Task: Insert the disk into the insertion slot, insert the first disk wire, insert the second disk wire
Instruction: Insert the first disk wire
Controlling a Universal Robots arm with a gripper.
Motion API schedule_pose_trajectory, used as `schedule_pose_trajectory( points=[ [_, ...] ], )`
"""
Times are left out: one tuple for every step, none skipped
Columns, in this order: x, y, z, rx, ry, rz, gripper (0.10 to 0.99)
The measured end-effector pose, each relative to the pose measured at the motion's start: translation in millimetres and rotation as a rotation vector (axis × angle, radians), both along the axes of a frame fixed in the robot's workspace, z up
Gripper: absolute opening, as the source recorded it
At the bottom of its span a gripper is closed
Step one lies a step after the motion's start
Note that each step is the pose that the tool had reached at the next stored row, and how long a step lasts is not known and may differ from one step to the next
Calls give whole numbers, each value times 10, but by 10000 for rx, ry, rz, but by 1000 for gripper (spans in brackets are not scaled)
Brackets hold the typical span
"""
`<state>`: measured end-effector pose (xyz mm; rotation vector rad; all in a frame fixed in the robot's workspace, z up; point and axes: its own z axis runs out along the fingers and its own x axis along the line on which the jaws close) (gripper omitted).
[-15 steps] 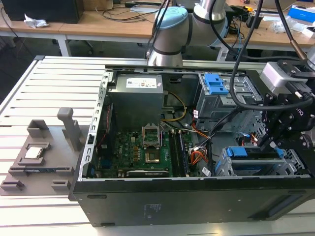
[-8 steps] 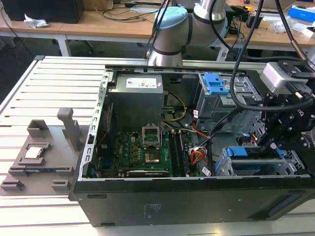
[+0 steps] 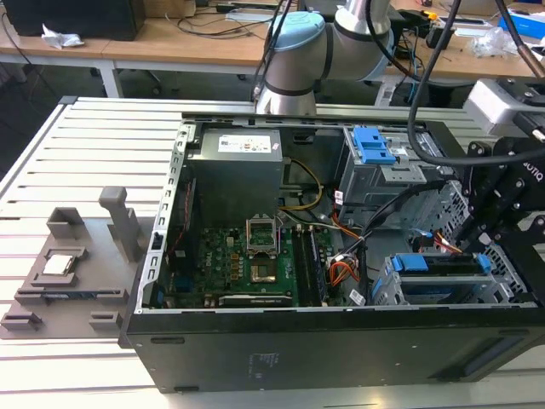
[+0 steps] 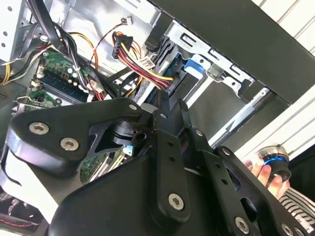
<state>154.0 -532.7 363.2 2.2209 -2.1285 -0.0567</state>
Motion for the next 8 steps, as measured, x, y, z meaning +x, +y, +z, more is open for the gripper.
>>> schedule_pose_trajectory(
  points=[
    [0,1,16,0,0,0,235],
    [0,2,24,0,0,0,235],
    [0,2,32,1,0,1,235],
    [0,4,41,0,1,1,235],
    [0,5,46,0,0,1,220],
    [0,6,51,2,0,1,157],
    [0,7,54,2,0,0,106],
    [0,7,56,3,1,1,106]
  ],
)
